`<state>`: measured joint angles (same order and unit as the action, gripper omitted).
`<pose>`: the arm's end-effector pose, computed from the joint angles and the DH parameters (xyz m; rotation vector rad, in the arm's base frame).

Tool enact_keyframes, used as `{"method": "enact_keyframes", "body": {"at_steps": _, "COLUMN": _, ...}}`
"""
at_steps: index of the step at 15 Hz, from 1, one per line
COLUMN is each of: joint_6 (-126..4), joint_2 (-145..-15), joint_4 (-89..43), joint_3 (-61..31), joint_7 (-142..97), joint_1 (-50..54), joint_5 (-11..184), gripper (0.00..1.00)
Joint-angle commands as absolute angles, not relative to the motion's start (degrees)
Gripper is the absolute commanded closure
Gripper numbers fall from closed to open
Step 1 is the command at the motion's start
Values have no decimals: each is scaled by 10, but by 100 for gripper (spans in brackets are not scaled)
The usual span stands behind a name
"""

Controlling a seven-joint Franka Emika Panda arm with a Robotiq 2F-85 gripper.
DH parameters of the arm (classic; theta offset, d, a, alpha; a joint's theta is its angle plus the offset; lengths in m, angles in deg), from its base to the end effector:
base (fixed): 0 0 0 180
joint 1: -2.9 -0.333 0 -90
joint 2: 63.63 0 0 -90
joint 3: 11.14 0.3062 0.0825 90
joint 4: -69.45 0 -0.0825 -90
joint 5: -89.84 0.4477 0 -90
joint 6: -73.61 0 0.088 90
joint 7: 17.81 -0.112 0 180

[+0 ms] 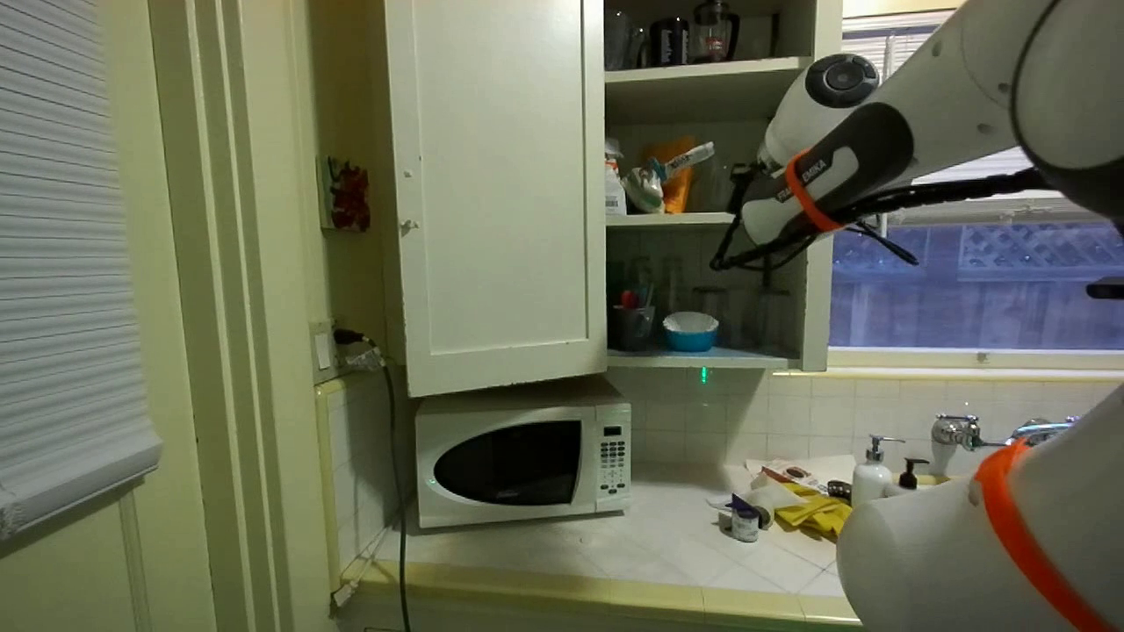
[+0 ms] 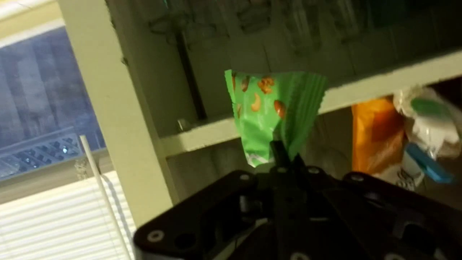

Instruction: Put the green object in the open cabinet

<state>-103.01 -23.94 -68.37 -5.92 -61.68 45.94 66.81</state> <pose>0.3828 -0.2422 0.6938 1.9611 -1.0926 1.8025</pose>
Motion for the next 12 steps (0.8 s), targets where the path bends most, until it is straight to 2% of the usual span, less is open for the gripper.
{"method": "enact_keyframes", "body": {"at_steps": 1, "joint_6": -1136, "joint_2": -326, "joint_4": -600, "joint_3": -23, "joint_7": -642, "joint_1": 500, "joint_5": 701, "gripper": 100}}
{"method": "enact_keyframes", "body": {"at_steps": 4, "joint_6": -1187, "joint_2": -377, "joint_4": -541, "joint_3": 26, "joint_7": -656, "joint_1": 551, "joint_5": 719, "gripper": 100}}
{"method": "enact_keyframes", "body": {"at_steps": 5, "joint_6": -1166, "joint_2": -337, "joint_4": -588, "joint_3": -8, "joint_7": -638, "joint_1": 511, "joint_5": 702, "gripper": 100}}
{"method": "enact_keyframes", "body": {"at_steps": 12, "joint_6": -1179, "joint_2": -378, "joint_4": -559, "joint_3": 13, "joint_7": -669, "joint_1": 518, "joint_5": 724, "gripper": 100}}
